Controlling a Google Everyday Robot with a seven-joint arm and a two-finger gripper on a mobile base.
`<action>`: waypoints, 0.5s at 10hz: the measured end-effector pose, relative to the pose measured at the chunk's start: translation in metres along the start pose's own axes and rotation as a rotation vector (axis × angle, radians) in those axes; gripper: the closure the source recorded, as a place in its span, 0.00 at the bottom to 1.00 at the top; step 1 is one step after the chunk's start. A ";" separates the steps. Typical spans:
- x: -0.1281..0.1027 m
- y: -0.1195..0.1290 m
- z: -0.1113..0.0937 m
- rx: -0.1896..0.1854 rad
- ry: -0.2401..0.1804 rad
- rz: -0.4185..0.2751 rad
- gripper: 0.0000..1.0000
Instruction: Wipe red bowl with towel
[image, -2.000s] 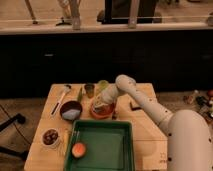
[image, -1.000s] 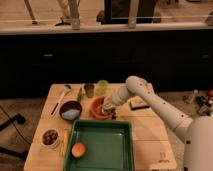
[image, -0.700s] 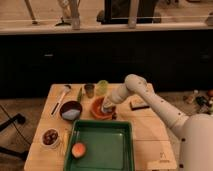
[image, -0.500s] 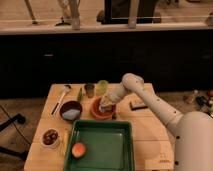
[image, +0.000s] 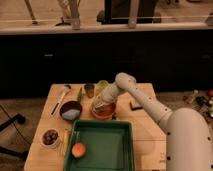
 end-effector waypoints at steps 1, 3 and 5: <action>-0.001 0.004 -0.003 -0.001 0.004 -0.004 1.00; 0.005 0.015 -0.017 0.011 0.023 0.014 1.00; 0.015 0.026 -0.036 0.033 0.049 0.039 1.00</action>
